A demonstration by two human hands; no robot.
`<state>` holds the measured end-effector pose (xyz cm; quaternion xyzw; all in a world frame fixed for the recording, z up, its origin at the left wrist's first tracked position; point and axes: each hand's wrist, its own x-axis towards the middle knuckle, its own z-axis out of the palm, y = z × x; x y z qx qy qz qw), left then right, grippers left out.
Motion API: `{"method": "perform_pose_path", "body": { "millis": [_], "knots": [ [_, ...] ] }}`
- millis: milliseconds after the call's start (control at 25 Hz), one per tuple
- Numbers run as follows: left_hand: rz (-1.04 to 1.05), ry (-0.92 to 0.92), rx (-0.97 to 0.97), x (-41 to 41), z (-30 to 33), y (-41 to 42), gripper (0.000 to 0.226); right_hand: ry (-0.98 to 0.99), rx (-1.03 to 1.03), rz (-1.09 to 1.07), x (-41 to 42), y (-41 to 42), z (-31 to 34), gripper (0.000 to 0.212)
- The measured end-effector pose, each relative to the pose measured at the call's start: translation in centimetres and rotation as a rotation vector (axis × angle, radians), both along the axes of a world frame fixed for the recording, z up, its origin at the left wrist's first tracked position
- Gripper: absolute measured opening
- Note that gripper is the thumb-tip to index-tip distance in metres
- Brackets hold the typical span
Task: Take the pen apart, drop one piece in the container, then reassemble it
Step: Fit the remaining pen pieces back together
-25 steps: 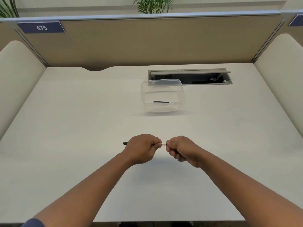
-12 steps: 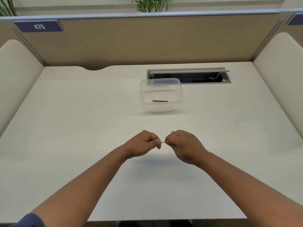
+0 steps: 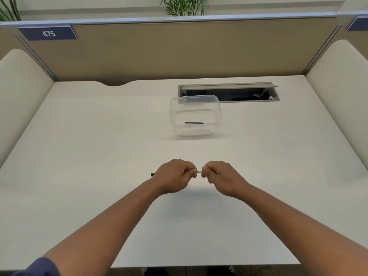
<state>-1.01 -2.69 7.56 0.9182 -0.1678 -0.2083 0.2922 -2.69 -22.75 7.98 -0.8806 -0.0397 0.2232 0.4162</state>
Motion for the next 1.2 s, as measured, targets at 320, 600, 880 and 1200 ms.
{"method": "perform_pose_path", "body": {
  "millis": [320,600,880,1200],
  "knots": [
    [0.011,0.338,-0.282,0.1,0.8,0.9,0.031,-0.807,-0.329,0.371,-0.7,-1.6,-2.5,0.025],
    [-0.023,-0.004,-0.047,-1.0,0.1,0.2,0.027,-0.120,-0.061,-0.012,-1.4,0.3,-0.8,0.026],
    [-0.063,-0.091,0.029,-0.9,-0.1,0.2,0.027,0.336,0.236,-0.126,-0.6,0.2,0.5,0.031],
    [0.000,0.414,-0.275,0.3,1.0,0.8,0.031,-0.789,-0.366,0.432,-0.4,-1.7,-2.1,0.032]
  ]
}}
